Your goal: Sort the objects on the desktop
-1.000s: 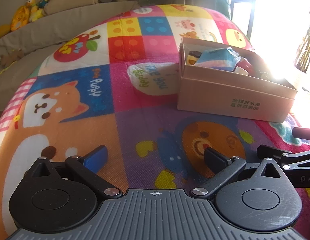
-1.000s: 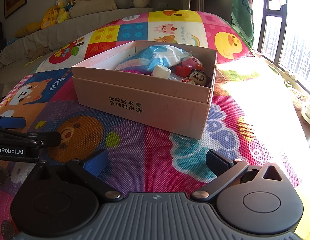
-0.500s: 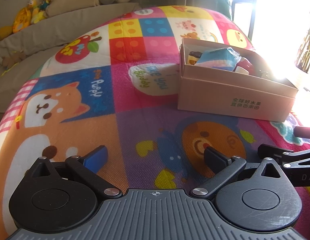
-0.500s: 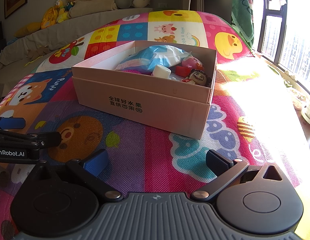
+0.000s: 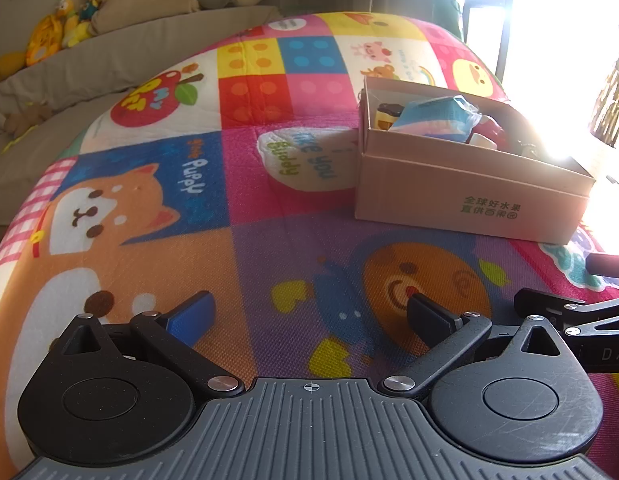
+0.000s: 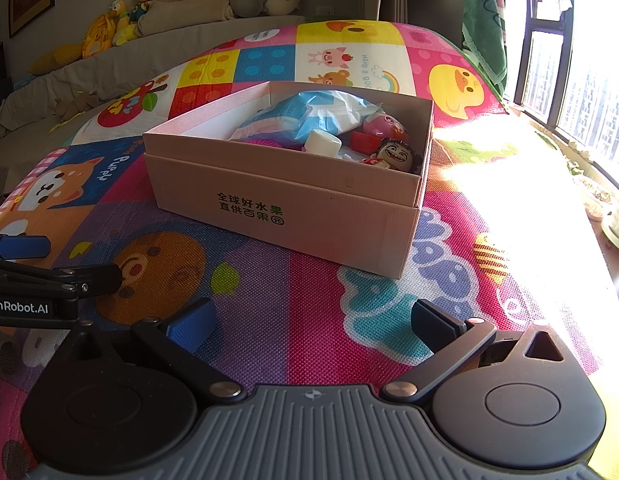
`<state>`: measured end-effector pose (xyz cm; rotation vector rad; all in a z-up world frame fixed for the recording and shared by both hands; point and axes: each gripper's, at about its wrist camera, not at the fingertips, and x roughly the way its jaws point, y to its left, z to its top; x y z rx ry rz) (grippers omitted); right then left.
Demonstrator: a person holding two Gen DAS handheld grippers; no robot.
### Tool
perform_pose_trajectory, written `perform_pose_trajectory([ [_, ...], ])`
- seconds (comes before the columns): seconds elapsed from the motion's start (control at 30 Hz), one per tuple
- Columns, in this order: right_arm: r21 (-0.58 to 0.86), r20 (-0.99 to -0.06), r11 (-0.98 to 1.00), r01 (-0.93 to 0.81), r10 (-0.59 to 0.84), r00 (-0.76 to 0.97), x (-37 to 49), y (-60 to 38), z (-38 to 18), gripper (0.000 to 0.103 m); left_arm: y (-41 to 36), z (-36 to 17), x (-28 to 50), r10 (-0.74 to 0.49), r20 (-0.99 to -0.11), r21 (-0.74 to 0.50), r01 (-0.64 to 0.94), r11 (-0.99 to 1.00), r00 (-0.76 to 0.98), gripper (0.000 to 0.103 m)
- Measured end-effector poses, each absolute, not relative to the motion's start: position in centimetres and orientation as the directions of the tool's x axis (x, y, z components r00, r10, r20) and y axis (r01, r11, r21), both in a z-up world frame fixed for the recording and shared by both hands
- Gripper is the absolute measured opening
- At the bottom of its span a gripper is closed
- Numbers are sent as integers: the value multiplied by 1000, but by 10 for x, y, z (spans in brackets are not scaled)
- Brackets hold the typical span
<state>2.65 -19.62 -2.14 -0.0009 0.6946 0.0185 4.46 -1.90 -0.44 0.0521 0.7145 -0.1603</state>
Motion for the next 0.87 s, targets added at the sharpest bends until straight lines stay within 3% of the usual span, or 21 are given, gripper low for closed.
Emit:
perform_pose_trajectory([
  [0.87,5,-640,1000,-17,17,768,26,-196,-21,103,-20,-3,46,-125,-671,-3,166,986,731,103],
])
